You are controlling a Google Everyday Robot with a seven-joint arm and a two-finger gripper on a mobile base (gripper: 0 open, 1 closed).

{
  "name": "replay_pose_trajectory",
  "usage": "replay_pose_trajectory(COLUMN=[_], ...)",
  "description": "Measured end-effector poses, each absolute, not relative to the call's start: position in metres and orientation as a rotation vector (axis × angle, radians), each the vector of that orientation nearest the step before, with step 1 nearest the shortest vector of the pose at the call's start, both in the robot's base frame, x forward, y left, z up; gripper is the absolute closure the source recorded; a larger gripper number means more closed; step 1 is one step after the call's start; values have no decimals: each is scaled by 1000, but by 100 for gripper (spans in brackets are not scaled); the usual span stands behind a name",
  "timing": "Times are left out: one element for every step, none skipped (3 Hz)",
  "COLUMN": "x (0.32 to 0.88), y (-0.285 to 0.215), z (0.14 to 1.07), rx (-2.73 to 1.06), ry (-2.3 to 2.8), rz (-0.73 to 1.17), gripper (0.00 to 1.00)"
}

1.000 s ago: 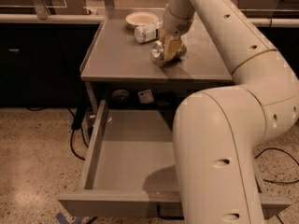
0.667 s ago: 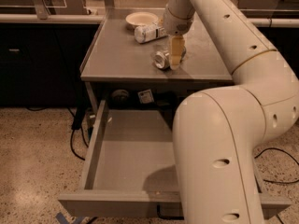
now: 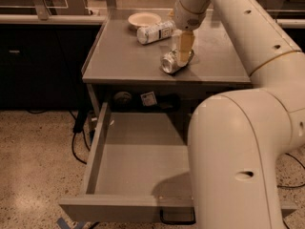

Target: Pick 7up can from top drawer and place on counter

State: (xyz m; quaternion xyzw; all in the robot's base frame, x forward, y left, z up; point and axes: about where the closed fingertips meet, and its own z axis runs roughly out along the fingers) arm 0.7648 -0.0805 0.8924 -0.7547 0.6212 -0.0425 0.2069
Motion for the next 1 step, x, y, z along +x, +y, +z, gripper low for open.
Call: replay_pose_trajectory(x=[745], y=[-101], z=[949], rx=[-1984], ry=[1696], rz=[-180], gripper=[0])
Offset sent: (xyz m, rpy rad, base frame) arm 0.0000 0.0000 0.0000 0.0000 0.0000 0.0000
